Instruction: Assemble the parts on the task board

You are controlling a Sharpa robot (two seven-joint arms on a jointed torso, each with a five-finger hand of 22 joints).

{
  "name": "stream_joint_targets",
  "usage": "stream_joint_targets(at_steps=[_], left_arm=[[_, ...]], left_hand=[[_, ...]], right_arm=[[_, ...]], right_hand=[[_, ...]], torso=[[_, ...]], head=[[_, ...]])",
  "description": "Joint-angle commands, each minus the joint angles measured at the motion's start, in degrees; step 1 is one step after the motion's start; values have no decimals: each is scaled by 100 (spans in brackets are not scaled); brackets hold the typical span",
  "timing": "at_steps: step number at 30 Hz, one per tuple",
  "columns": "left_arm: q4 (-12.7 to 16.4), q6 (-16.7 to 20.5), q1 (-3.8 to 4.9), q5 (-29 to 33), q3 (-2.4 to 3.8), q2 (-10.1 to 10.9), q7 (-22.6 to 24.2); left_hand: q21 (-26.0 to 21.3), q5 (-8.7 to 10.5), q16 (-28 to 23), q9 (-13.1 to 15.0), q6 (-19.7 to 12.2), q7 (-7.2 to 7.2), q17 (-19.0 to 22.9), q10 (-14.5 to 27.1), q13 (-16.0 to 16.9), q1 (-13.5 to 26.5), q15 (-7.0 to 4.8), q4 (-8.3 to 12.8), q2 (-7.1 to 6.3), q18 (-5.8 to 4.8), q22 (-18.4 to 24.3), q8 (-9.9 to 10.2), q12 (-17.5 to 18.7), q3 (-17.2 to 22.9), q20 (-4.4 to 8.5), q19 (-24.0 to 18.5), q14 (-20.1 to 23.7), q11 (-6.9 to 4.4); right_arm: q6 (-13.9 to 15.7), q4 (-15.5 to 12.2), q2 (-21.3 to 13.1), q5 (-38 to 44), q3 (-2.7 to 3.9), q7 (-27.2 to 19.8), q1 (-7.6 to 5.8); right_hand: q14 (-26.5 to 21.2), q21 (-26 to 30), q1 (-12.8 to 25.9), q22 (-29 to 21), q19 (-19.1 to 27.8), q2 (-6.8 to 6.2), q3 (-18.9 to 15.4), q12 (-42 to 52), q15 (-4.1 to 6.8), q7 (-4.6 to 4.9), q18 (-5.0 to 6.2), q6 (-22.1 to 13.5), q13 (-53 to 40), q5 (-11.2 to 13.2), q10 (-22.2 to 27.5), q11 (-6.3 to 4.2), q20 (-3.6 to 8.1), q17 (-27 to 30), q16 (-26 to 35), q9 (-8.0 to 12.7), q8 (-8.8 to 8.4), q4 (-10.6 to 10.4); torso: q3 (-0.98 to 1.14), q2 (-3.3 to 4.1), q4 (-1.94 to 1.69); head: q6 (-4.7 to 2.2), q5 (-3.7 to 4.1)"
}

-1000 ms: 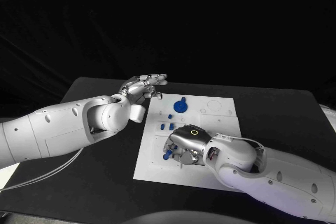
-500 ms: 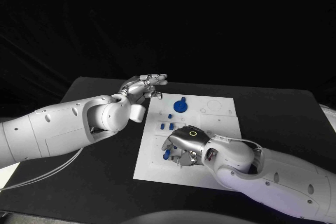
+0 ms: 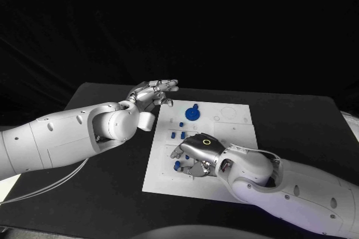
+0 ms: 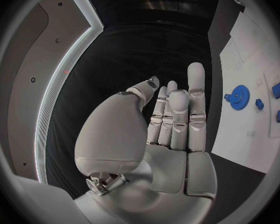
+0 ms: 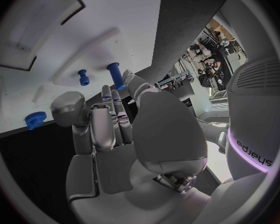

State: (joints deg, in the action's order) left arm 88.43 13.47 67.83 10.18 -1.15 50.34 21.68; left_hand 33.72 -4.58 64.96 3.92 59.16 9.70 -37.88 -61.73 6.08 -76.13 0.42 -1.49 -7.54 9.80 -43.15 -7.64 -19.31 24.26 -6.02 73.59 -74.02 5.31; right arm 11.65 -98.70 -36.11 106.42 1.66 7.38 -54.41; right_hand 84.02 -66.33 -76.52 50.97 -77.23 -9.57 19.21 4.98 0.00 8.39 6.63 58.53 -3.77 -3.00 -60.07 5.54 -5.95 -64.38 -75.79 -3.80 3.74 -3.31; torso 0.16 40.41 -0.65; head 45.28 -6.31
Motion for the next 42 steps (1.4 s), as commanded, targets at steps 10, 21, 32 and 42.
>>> stream_joint_targets(at_steps=[10,21,32,42], left_arm=[[6,-118,2,-25,-1,22,-6],[52,-74,3,-25,-49,87,30],[23,-56,-48,-25,-75,70,87],[3,-90,-81,-25,-77,55,76]], left_hand=[[-26,-30,-5,-5,-40,6,11,44,9,-3,6,14,41,62,5,-20,-29,-14,-3,32,53,10],[-28,-30,-10,-5,-42,7,23,48,9,-5,6,17,40,62,7,-20,-32,-16,-3,32,57,11],[-31,-31,-2,-2,-33,2,17,41,13,-20,5,28,50,62,9,-30,-53,-14,-3,33,55,6],[-32,-31,-2,-1,-31,2,18,39,14,-20,5,28,52,62,10,-33,-57,-15,-3,33,55,6]], right_arm=[[754,-726,-1086,-1029,81,73,-99],[827,-1300,-2596,-2513,79,1347,-198],[595,-1457,-3023,-2141,17,2042,-53],[530,-1363,-2771,-1798,8,2285,50]], right_hand=[[161,-101,-35,188,-89,154,-185,430,10,59,25,29,-86,-27,-556,-62,15,-76,-31,-17,0,-46],[348,-973,789,1434,-589,157,-1100,5117,388,-302,-195,331,-4566,-1078,-2208,-507,391,-836,-557,-165,486,-799],[414,-1203,703,1794,-661,454,-1934,7274,384,-329,-249,115,-7165,-1237,-2315,-516,404,-1430,-901,-501,1047,-1250],[430,-1259,730,1890,-683,501,-2154,7440,372,-320,-265,16,-7401,-1233,-2383,-505,391,-1547,-963,-571,1134,-1315]], torso=[[-8,-22,45],[11,-73,221],[40,-110,278],[30,-104,257]], head=[[-81,152],[-195,377],[-181,466],[-153,443]])
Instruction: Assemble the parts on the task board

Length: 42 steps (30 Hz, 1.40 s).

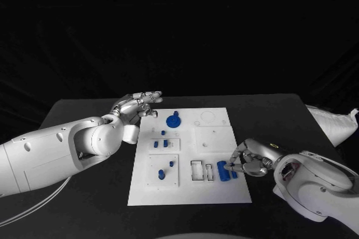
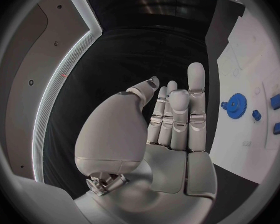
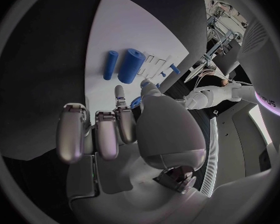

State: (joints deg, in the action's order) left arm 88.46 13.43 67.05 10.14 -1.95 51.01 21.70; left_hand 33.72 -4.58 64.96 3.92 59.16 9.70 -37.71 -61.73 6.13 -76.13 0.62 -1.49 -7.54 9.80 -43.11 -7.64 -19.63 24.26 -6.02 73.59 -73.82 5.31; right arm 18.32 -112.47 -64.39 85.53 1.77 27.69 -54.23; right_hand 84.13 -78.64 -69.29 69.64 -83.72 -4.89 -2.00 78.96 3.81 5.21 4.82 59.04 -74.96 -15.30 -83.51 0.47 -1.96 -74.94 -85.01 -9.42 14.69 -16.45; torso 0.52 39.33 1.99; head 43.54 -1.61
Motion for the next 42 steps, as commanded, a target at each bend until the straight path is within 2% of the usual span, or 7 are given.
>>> stream_joint_targets(at_steps=[1,15,22,29,32,36,42], left_arm=[[-2,-88,-5,-21,3,-11,72],[-19,-97,-9,-22,3,11,61],[-9,-102,-9,-22,3,22,59],[3,-110,-9,-22,3,36,49],[5,-112,-9,-22,3,40,47],[8,-116,-9,-22,3,42,48],[8,-120,-9,-22,3,44,49]], left_hand=[[-32,-31,-2,-1,-31,2,1,40,8,-20,-15,28,52,62,6,-33,-24,-15,-3,33,35,6],[-33,-29,-2,-1,-29,3,5,40,9,-14,-15,26,52,62,7,-35,-30,-20,-4,33,36,7],[-33,-29,-2,-1,-29,3,5,40,9,-14,-15,26,52,62,7,-35,-30,-20,-4,33,36,7],[-35,-27,-3,0,-29,5,13,43,10,-2,-14,20,51,62,9,-38,-38,-29,-4,33,39,9],[-35,-27,-3,0,-29,5,13,43,10,-2,-14,20,51,62,9,-38,-38,-29,-4,33,39,9],[-38,-26,-2,-1,-32,6,17,48,10,12,-12,12,52,61,10,-40,-44,-37,-5,33,40,11],[-40,-26,0,-1,-33,7,19,52,10,23,-11,5,56,61,12,-41,-49,-43,-6,33,41,12]], right_arm=[[-142,21,87,321,-4,259,43],[-543,140,319,796,-4,472,93],[-702,270,509,921,-3,513,184],[-762,402,664,939,-3,526,270],[-719,424,705,931,-3,530,297],[-511,435,730,727,-3,557,314],[239,322,696,198,6,490,322]], right_hand=[[424,-42,3,46,-40,39,-48,76,-10,-1,-88,-42,-322,-5,-57,3,-9,-520,-56,-15,47,-1],[439,-105,37,147,-60,59,-309,212,-7,-21,-104,-55,-518,110,-119,-8,-12,-645,-120,-147,215,-15],[438,-107,25,151,-58,74,-336,195,-4,-28,-104,-52,-508,125,-106,-13,-10,-646,-120,-180,250,-10],[436,-111,-41,159,-54,145,-360,200,6,-43,-105,-48,-531,101,-106,-26,-3,-652,-123,-257,324,3],[436,-116,-92,168,-53,205,-369,199,13,-53,-106,-45,-542,53,-107,-34,3,-655,-125,-313,373,8],[435,-120,-120,175,-53,390,-362,169,31,-83,-106,0,-532,-136,-98,-58,16,-657,-125,-415,468,-5],[436,-135,-245,199,-61,547,-354,156,79,-143,-109,69,-551,-626,-116,-114,56,-663,-127,-576,588,24]], torso=[[-7,5,-4],[-11,3,10],[-13,2,-6],[-13,1,-1],[-9,2,-1],[-15,-2,4],[-9,0,7]], head=[[25,-29],[51,-33],[56,6],[67,-25],[74,-35],[71,-36],[68,-54]])
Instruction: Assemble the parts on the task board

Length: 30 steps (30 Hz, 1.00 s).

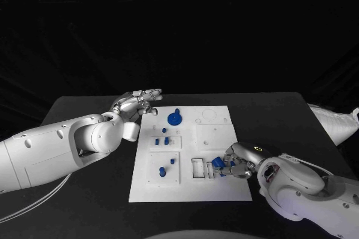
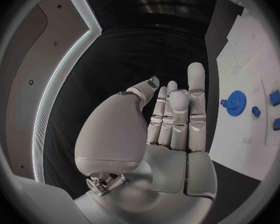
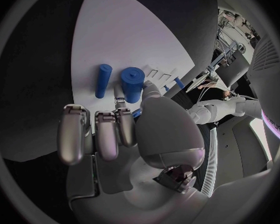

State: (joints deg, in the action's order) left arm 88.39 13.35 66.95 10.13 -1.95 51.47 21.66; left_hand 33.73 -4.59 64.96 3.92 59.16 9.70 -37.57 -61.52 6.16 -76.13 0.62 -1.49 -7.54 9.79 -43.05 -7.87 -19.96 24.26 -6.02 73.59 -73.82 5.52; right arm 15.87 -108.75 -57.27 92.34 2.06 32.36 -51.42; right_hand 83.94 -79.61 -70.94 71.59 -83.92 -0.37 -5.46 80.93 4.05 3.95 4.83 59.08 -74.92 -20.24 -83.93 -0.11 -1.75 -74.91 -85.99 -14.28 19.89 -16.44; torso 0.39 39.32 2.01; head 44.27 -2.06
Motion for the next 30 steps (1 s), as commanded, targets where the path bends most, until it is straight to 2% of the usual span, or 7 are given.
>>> stream_joint_targets(at_steps=[1,6,11,16,21,24,30], left_arm=[[15,-112,1,-20,4,-2,53],[13,-111,1,-20,4,2,52],[13,-115,1,-20,4,-5,52],[14,-120,0,-20,4,-15,51],[17,-124,0,-20,4,-25,49],[20,-128,1,-20,4,-31,45],[25,-129,1,-20,4,-36,41]], left_hand=[[-40,-26,0,-1,-33,7,5,30,8,23,-11,5,56,61,7,-18,-17,-43,-6,33,41,-9],[-40,-26,0,-1,-33,7,5,30,8,23,-11,5,56,61,7,-18,-17,-43,-6,33,41,-9],[-40,-26,0,-1,-33,7,5,30,8,23,-11,5,56,61,7,-18,-17,-43,-6,33,41,-9],[-40,-26,0,-1,-33,7,5,30,8,23,-11,5,56,61,7,-18,-17,-43,-6,33,41,-9],[-40,-26,0,-1,-33,7,5,30,8,23,-11,5,56,61,7,-18,-17,-43,-6,33,41,-9],[-40,-26,0,-1,-33,7,5,30,8,23,-11,5,56,61,7,-18,-17,-43,-6,33,41,-9],[-40,-26,0,-1,-33,7,5,30,8,23,-11,5,56,61,7,-18,-17,-43,-6,33,41,-9]], right_arm=[[583,-77,-32,-532,-18,2,41],[976,-259,-151,-813,43,-78,31],[1038,-381,-178,-1046,79,-102,-34],[865,-407,-78,-1285,90,-78,-63],[474,-325,154,-1453,91,22,-73],[275,-258,283,-1494,90,79,-75],[9,-176,475,-1472,88,136,-82]], right_hand=[[454,-39,-102,5,-42,107,-8,-44,60,-23,-110,67,-556,-196,-76,-62,42,-666,-29,-111,78,26],[457,-47,-160,18,-48,141,-18,-36,77,-43,-112,70,-581,-383,-96,-82,61,-681,-35,-183,106,24],[459,-48,-160,20,-49,157,-23,-28,81,-46,-113,70,-593,-420,-105,-85,64,-688,-38,-202,111,15],[460,-49,-156,22,-50,176,-28,-29,83,-49,-113,72,-596,-450,-108,-88,67,-693,-40,-219,116,6],[460,-55,20,34,-53,251,-107,-52,83,-45,-116,62,-591,-457,-111,-86,71,-693,-40,-277,116,-24],[460,-55,148,35,-53,301,-166,-69,86,-54,-116,68,-586,-445,-112,-89,72,-691,-39,-317,121,-27],[456,-49,271,28,-49,367,-234,-91,108,-95,-113,163,-582,-428,-116,-122,85,-674,-30,-392,171,-24]], torso=[[5,0,6],[-3,-3,6],[-9,-3,1],[-9,1,-13],[-14,-1,1],[-11,4,-5],[-12,1,0]], head=[[-7,-12],[-14,-12],[-22,-6],[-23,-7],[-14,-37],[-14,-35],[-7,-55]])
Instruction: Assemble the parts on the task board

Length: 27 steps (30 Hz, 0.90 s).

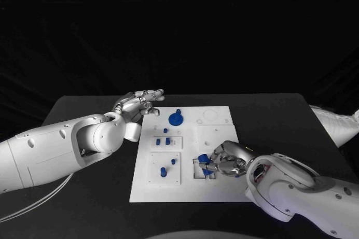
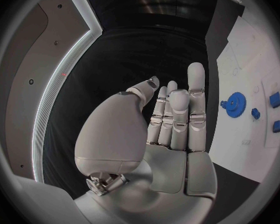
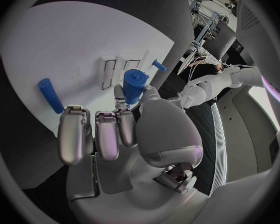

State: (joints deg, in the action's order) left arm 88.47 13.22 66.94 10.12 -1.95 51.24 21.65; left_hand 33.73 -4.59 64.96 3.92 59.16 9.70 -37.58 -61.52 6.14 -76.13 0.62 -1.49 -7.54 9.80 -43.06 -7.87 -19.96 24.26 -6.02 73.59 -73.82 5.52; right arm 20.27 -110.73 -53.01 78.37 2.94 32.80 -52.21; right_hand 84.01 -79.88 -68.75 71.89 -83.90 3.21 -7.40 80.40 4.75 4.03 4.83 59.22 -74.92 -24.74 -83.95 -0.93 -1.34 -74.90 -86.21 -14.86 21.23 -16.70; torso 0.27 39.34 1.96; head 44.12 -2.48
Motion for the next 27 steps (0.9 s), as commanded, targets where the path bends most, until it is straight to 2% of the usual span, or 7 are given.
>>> stream_joint_targets(at_steps=[1,12,16,23,27], left_arm=[[18,-116,2,-19,4,-12,42],[20,-120,2,-19,4,-17,41],[24,-122,2,-19,4,-17,37],[27,-117,2,-19,4,-17,32],[26,-112,2,-19,4,-13,30]], left_hand=[[-40,-26,0,-1,-33,7,6,31,9,23,-11,5,56,61,7,-18,-17,-43,-6,33,41,-9],[-44,-27,1,-1,-36,5,13,41,9,36,-10,-5,65,60,11,-21,-27,-50,-8,33,44,-10],[-44,-27,1,-1,-36,5,13,41,9,36,-10,-5,65,60,11,-21,-27,-50,-8,33,44,-10],[-44,-27,1,-1,-36,5,13,41,9,36,-10,-5,65,60,11,-21,-27,-50,-8,33,44,-10],[-47,-27,1,-2,-41,6,21,49,8,43,-9,-7,63,60,13,-21,-32,-57,-8,33,46,-9]], right_arm=[[-450,29,62,-62,0,96,-5],[-593,121,187,127,-1,135,-15],[-587,165,220,210,-1,143,-19],[-525,266,269,384,-2,141,-42],[-530,287,267,463,-3,141,-49]], right_hand=[[449,-22,59,-2,-51,15,-44,-36,40,-107,-113,153,-585,23,-115,-43,46,-676,-8,-338,40,1],[453,-24,140,5,-53,53,-103,-32,62,-134,-114,199,-603,72,-130,-68,65,-697,-16,-396,63,4],[453,-18,203,-2,-50,50,-177,-58,73,-145,-113,203,-594,229,-126,-79,78,-693,-14,-443,68,7],[444,24,455,-56,-23,25,-493,-254,65,-134,-103,152,-472,1291,-45,-68,78,-660,7,-576,57,3],[438,53,628,-94,-6,-29,-689,-399,55,-120,-96,112,-374,1678,15,-55,66,-634,24,-636,42,0]], torso=[[-1,-2,4],[4,-2,13],[5,3,8],[7,4,11],[6,3,15]], head=[[10,-13],[10,-18],[5,-19],[1,-24],[5,-21]])
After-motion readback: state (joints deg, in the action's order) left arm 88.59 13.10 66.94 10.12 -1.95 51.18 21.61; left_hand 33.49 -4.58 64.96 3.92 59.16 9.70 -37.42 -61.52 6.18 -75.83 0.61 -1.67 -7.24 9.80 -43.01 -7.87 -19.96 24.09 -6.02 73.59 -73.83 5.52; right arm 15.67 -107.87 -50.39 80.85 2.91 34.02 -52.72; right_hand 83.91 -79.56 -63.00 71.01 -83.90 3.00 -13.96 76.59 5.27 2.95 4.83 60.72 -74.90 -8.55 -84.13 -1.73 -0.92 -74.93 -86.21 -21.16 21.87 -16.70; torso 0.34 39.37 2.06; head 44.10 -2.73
